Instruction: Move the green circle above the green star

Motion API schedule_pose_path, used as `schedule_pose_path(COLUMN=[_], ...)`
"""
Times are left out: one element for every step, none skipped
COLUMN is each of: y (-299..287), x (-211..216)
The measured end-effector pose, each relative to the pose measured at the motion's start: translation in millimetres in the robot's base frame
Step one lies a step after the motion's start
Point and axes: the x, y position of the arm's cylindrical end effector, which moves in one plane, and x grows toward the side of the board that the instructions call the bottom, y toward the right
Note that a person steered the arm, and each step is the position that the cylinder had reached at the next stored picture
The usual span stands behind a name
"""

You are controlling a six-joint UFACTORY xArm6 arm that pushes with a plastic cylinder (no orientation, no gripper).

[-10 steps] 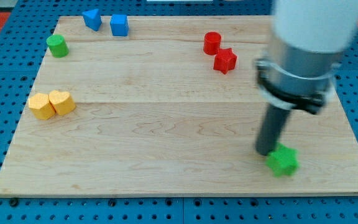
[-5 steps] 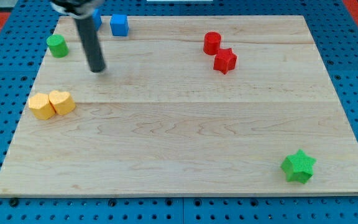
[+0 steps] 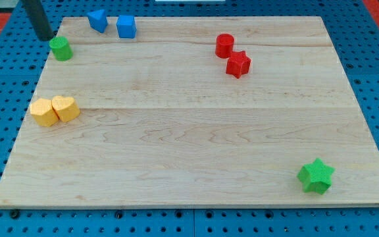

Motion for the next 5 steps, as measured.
schedule_pose_path(y=[75.8,156.5,217.1,273.8,273.2], x=[38.1,74.1,142.7,195.3,192.6])
